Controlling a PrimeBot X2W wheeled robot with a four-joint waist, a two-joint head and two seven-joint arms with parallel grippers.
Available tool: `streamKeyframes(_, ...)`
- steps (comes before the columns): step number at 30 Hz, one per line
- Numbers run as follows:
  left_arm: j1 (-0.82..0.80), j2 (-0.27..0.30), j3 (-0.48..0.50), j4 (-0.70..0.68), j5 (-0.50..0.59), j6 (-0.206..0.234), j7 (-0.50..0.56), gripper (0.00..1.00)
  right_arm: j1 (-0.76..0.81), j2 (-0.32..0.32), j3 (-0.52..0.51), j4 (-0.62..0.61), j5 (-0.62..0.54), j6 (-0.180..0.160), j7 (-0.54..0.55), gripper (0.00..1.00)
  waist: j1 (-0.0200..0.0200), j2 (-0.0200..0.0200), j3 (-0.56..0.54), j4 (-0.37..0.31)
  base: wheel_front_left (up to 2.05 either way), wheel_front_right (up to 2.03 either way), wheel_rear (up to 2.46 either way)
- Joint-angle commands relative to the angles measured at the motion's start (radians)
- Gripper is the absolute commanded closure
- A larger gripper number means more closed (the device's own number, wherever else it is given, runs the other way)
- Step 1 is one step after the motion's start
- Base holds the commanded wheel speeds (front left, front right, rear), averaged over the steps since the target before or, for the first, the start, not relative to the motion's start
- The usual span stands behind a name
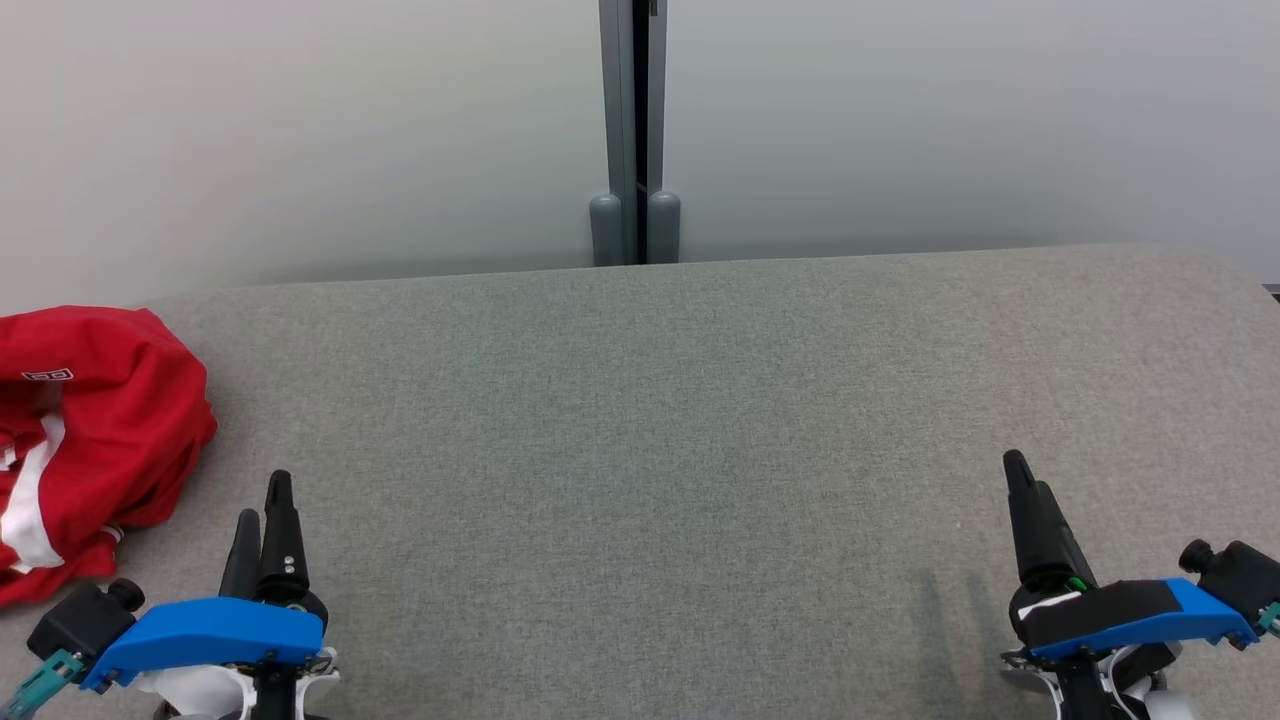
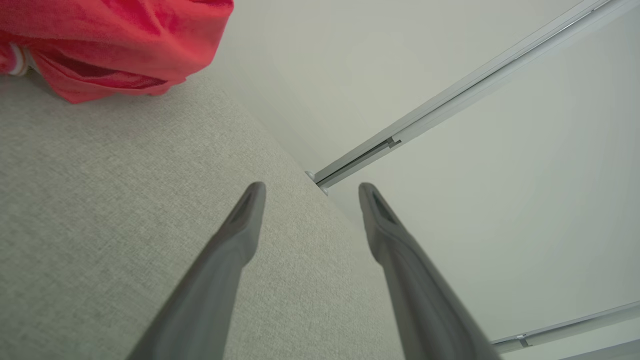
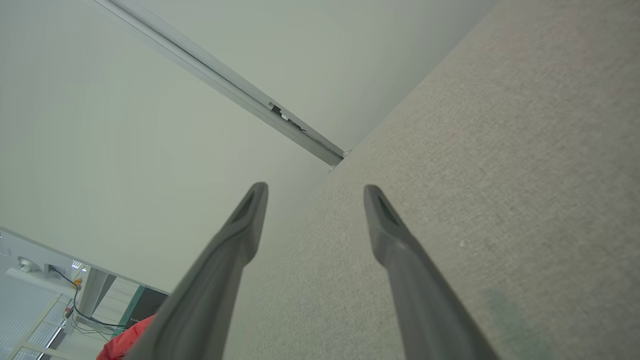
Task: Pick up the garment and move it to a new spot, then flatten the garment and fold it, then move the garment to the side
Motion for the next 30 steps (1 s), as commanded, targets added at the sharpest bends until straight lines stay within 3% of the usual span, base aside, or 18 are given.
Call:
streamKeyframes(1,-0.028,0.01,0.004,-0.007,0.028,-0.004,-0.007,0.0,-0.033,-0.007,-0.002,-0.006,-0.028,0.004,-0.007,0.0,-0.0001,-0.0001,0.0,0.0,0.0,0.0,0.0)
streamKeyframes(18,-0.053,0.02,0.002,0.028,0.31,-0.003,-0.062,0.0,-0.064,-0.01,-0.004,0.046,-0.277,0.005,-0.061,0.0,-0.0001,-0.0001,0.008,-0.008,0.0,0.0,0.0)
streamKeyframes(30,-0.046,0.031,-0.019,0.058,0.489,0.022,-0.095,0.0,-0.058,-0.011,0.009,0.043,-0.435,0.005,-0.095,0.0,-0.0001,-0.0001,0.002,-0.012,0.0,0.0,0.0)
